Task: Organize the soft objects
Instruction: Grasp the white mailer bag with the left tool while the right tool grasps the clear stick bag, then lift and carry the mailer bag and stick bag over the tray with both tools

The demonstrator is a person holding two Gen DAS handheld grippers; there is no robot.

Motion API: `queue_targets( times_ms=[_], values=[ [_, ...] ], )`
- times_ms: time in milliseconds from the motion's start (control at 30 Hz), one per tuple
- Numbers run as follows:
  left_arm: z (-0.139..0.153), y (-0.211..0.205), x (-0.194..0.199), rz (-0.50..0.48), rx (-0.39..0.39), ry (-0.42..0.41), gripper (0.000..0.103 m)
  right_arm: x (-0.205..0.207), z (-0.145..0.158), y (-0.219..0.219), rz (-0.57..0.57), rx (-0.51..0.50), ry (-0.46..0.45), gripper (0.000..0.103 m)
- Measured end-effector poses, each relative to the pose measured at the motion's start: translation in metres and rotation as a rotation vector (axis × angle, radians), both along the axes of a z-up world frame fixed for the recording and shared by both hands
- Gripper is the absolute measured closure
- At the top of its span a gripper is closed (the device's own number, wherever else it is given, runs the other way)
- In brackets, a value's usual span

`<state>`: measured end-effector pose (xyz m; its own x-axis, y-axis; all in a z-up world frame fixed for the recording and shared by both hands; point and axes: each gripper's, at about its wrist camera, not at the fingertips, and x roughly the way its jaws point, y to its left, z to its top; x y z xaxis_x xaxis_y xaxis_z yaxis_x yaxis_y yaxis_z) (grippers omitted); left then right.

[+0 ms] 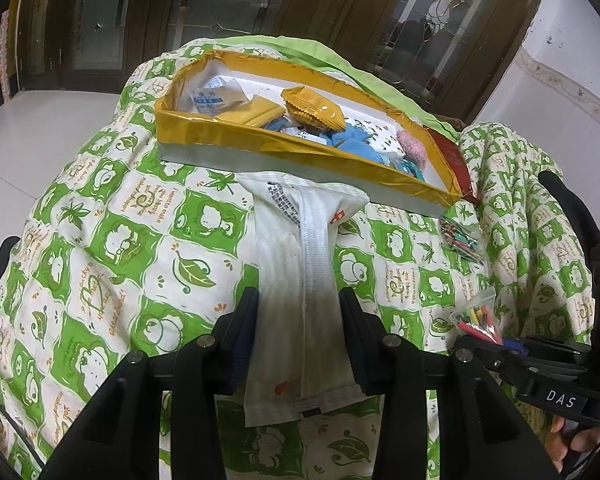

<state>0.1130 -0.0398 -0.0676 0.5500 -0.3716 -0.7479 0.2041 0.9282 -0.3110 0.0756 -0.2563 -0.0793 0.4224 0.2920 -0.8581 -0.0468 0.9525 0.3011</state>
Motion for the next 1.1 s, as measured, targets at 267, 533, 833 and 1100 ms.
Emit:
queue_targets(
  times_ms=[267,533,833,1100],
  values=[
    [0.002,0.001,0.000,0.004,-0.007,-0.010,0.063,0.000,0.000,0.000,-0.003,0.003,0.000,0.083],
    [0.013,0.005,-0.004,0.014,-0.006,-0.039,0.063,-0.003,0.002,-0.002,-0.006,0.006,-0.021,0.083],
    [0.017,-0.001,-0.006,0.003,0.024,-0.060,0.063,-0.009,0.016,0.002,0.009,-0.023,-0.075,0.083],
    [0.019,-0.001,-0.008,0.003,0.025,-0.068,0.063,-0.009,0.018,-0.002,-0.004,-0.010,-0.076,0.083]
  ],
)
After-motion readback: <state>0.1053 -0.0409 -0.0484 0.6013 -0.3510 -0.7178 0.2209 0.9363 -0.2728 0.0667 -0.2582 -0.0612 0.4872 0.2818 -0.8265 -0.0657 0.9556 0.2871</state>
